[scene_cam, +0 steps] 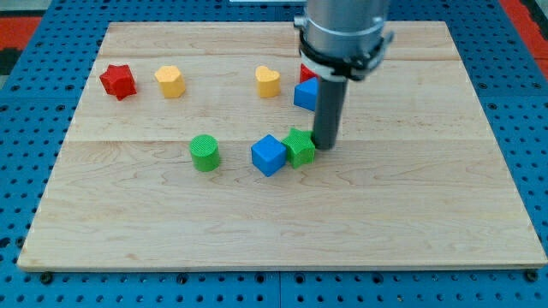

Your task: Move the blue cube and green circle to the left of the green star

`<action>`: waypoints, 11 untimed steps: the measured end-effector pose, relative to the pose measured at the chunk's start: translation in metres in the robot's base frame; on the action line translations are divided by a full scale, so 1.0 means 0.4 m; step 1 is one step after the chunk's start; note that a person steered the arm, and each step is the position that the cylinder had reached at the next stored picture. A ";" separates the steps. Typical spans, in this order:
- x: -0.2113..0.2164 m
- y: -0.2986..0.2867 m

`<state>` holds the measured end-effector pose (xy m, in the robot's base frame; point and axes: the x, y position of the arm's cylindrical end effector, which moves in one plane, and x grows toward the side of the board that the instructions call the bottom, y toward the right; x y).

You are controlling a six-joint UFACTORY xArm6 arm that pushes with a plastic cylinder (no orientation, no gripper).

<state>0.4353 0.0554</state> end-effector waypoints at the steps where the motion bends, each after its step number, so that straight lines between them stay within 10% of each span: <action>1: 0.017 0.020; 3: 0.155 0.068; 5: 0.002 -0.108; 7: 0.134 -0.022; 10: -0.041 -0.388; 11: 0.071 -0.273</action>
<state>0.4639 -0.0538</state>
